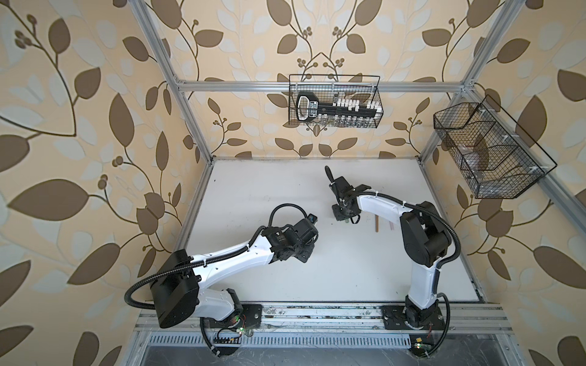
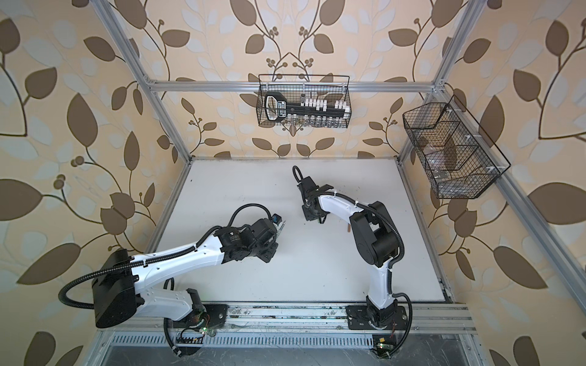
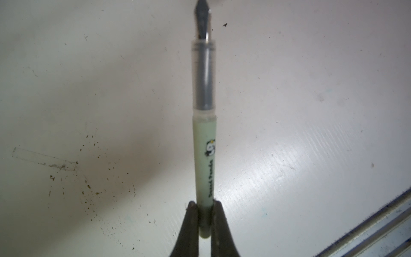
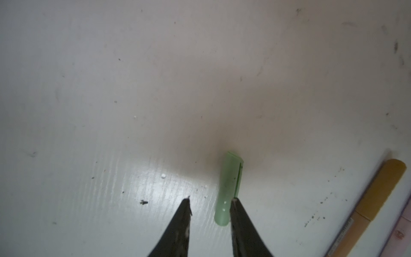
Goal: Insert pens into pen caps
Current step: Pick up the pen cap from the center of the table.
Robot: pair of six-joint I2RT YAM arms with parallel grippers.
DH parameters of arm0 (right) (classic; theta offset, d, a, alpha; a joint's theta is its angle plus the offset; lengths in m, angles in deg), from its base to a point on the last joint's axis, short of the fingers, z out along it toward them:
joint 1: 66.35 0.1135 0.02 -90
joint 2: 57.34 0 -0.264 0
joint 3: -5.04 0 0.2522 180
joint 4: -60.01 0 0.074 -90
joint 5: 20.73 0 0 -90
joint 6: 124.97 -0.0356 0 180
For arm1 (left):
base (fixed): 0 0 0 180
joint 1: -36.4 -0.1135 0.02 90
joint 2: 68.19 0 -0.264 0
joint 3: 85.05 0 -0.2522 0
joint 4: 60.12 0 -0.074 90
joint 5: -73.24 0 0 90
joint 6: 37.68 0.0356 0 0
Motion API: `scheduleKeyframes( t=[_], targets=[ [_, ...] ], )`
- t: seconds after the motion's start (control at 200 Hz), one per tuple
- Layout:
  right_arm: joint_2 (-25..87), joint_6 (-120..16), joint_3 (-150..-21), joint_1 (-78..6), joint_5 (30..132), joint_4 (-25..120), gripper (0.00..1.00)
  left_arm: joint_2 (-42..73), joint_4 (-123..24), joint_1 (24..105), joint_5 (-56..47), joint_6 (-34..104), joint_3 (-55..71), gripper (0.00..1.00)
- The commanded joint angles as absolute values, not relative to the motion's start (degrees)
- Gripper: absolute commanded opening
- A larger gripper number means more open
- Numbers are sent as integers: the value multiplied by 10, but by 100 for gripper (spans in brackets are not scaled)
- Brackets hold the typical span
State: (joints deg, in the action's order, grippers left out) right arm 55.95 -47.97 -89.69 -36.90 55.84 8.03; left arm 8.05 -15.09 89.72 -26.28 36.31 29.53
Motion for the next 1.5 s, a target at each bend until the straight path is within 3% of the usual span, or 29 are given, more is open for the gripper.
scheduleKeyframes(
  t=[0.0, 0.89, 1.5],
  targets=[
    [578, -476, -918, -367, 506, 47, 32, 54, -156, 902, -276, 360, 301, 4],
    [623, -474, -938, -360, 483, 52, 24, 41, -153, 902, -277, 358, 309, 5],
    [630, -462, -924, -381, 519, 72, 26, 52, -152, 902, -274, 362, 301, 5]
  ],
)
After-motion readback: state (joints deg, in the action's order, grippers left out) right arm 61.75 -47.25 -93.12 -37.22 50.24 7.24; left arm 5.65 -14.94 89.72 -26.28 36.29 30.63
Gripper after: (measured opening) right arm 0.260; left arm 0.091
